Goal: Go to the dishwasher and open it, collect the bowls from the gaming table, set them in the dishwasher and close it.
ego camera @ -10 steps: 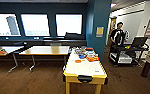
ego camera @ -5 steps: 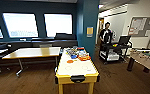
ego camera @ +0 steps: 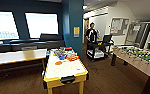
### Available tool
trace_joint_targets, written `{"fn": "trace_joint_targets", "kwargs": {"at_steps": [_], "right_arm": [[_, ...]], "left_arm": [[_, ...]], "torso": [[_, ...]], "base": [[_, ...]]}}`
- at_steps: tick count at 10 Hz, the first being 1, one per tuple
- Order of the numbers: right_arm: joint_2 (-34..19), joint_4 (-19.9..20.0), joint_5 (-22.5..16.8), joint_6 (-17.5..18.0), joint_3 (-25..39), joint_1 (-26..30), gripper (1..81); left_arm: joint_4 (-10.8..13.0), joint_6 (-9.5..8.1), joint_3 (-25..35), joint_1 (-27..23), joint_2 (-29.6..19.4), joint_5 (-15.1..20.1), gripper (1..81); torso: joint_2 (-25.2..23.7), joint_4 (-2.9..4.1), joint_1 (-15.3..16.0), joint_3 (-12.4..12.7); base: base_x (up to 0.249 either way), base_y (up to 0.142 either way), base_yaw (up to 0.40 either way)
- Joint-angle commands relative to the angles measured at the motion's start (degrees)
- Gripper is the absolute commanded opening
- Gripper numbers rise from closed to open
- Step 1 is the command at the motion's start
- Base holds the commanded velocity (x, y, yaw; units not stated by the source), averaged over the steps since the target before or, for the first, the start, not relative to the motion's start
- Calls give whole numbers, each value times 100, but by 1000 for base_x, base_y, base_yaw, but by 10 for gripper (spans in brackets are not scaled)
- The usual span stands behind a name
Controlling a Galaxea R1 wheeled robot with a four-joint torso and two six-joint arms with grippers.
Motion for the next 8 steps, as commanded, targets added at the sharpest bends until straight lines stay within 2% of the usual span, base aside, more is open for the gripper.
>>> {"fn": "trace_joint_targets", "kwargs": {"at_steps": [1, 4, 8], "right_arm": [[-73, -54, -132, 7, -12, 255, 10], [-2, -71, -150, 7, -21, 272, 10], [-442, 8, -149, 33, -188, 184, 10]], "left_arm": [[-45, -3, -44, -290, -368, -224, 10], [-28, -12, -44, -290, -271, -287, 10], [-28, -12, -289, -290, -219, -278, 10]], "torso": [[0, 0, 0, 0], [0, 0, 0, 0], [0, 0, -2, 0]], "base": [[0, 0, -394], [0, 0, -394], [0, 0, -394]]}}
